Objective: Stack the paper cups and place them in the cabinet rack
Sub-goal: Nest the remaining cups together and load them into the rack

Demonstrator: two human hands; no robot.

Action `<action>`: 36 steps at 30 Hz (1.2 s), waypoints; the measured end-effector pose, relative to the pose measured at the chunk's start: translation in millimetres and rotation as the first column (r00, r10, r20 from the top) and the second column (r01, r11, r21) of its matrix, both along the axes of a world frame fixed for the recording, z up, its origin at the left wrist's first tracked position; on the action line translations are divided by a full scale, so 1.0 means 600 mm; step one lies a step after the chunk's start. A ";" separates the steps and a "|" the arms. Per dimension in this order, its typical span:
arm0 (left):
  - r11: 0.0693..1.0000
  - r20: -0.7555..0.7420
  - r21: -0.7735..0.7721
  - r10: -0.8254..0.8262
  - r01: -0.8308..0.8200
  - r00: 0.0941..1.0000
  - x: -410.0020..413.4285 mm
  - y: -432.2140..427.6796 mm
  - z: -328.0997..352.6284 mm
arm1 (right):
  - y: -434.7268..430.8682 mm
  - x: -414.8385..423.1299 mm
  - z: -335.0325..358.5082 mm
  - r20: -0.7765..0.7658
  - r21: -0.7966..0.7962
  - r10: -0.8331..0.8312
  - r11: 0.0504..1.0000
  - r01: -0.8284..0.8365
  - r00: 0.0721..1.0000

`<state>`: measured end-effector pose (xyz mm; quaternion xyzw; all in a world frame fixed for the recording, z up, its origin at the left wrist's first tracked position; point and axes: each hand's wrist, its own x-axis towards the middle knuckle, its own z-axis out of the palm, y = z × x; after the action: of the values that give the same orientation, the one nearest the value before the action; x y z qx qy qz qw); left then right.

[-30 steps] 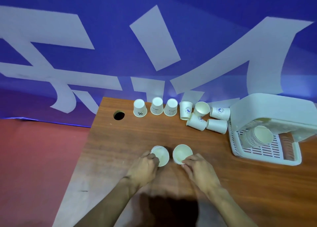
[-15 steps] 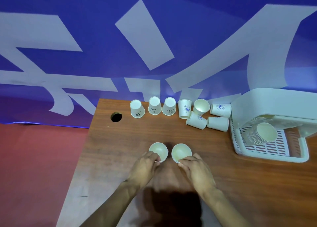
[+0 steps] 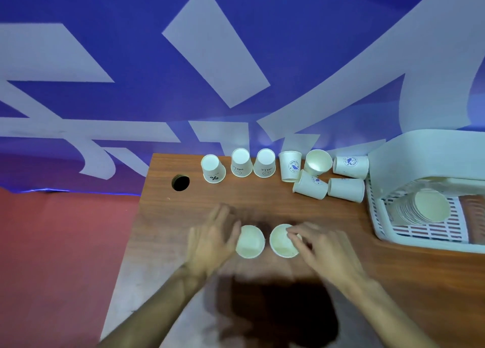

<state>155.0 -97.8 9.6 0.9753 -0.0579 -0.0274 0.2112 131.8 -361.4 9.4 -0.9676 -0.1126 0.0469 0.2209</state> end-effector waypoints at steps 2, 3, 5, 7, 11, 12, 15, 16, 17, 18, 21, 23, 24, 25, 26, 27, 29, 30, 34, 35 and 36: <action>0.998 -0.020 0.027 0.055 -0.055 0.998 0.052 0.016 -0.003 | -0.013 0.046 -0.001 -0.055 -0.047 0.005 0.999 -0.007 0.998; 0.996 -0.024 0.055 0.067 -0.066 0.997 0.078 0.025 -0.008 | -0.018 0.068 -0.005 -0.093 -0.075 0.003 0.997 -0.010 0.996; 0.991 -0.038 0.103 0.092 -0.088 0.995 0.126 0.039 -0.020 | -0.023 0.107 -0.012 -0.148 -0.123 0.005 0.992 -0.024 0.989; 0.981 -0.045 0.152 0.128 -0.120 0.991 0.165 0.048 -0.034 | -0.022 0.142 -0.013 -0.188 -0.151 0.023 0.987 -0.052 0.982; 0.945 -0.035 0.278 0.187 -0.170 0.982 0.228 0.051 -0.060 | -0.013 0.199 -0.022 -0.261 -0.287 0.108 0.940 -0.184 0.959; 0.936 -0.047 0.303 0.204 -0.181 0.978 0.241 0.050 -0.065 | -0.014 0.210 -0.030 -0.263 -0.329 0.125 0.921 -0.211 0.957; 0.909 -0.113 0.376 0.240 -0.182 0.964 0.271 0.045 -0.078 | -0.018 0.232 -0.053 -0.272 -0.420 0.169 0.865 -0.275 0.947; 0.902 -0.120 0.393 0.245 -0.180 0.962 0.277 0.044 -0.082 | -0.020 0.238 -0.057 -0.273 -0.451 0.184 0.842 -0.294 0.944; 0.899 -0.119 0.400 0.245 -0.180 0.962 0.280 0.044 -0.086 | -0.021 0.241 -0.061 -0.276 -0.481 0.192 0.821 -0.309 0.942; 0.901 -0.116 0.395 0.243 -0.180 0.963 0.282 0.046 -0.090 | -0.022 0.244 -0.063 -0.279 -0.502 0.196 0.804 -0.317 0.940; 0.918 -0.102 0.353 0.232 -0.183 0.967 0.276 0.053 -0.096 | -0.027 0.245 -0.076 -0.272 -0.551 0.202 0.769 -0.324 0.941; 0.939 -0.085 0.281 0.229 -0.198 0.970 0.263 0.054 -0.089 | -0.027 0.244 -0.079 -0.253 -0.564 0.208 0.762 -0.319 0.945; 0.952 -0.082 0.221 0.235 -0.212 0.969 0.254 0.052 -0.084 | -0.026 0.242 -0.077 -0.247 -0.557 0.207 0.769 -0.313 0.947; 0.962 -0.072 0.155 0.239 -0.226 0.968 0.240 0.047 -0.078 | -0.025 0.238 -0.074 -0.236 -0.545 0.205 0.781 -0.304 0.950; 0.968 -0.052 0.102 0.234 -0.228 0.971 0.222 0.042 -0.073 | -0.022 0.231 -0.072 -0.214 -0.529 0.206 0.797 -0.291 0.955; 0.974 -0.031 0.068 0.217 -0.214 0.976 0.199 0.036 -0.070 | -0.017 0.221 -0.070 -0.184 -0.504 0.210 0.819 -0.276 0.960; 0.985 -0.045 0.054 0.164 -0.162 0.985 0.152 0.020 -0.072 | -0.006 0.194 -0.067 -0.144 -0.416 0.182 0.881 -0.227 0.973; 0.989 -0.083 0.072 0.137 -0.131 0.987 0.130 0.012 -0.078 | 0.001 0.180 -0.066 -0.141 -0.362 0.150 0.912 -0.192 0.979; 0.991 -0.063 0.133 0.041 -0.033 0.997 0.083 -0.002 -0.104 | 0.019 0.140 -0.052 -0.175 -0.290 0.052 0.951 -0.102 0.983; 0.990 -0.040 0.137 0.032 -0.026 0.999 0.085 -0.003 -0.107 | 0.019 0.136 -0.050 -0.180 -0.298 0.042 0.950 -0.095 0.983; 0.989 -0.041 0.148 0.021 -0.015 0.999 0.090 -0.003 -0.111 | 0.018 0.134 -0.048 -0.186 -0.301 0.034 0.949 -0.090 0.982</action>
<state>208.9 -99.6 -56.7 0.9880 -0.0422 -0.0505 0.1397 211.9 -350.5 -19.3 -0.9781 -0.1142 0.1571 0.0747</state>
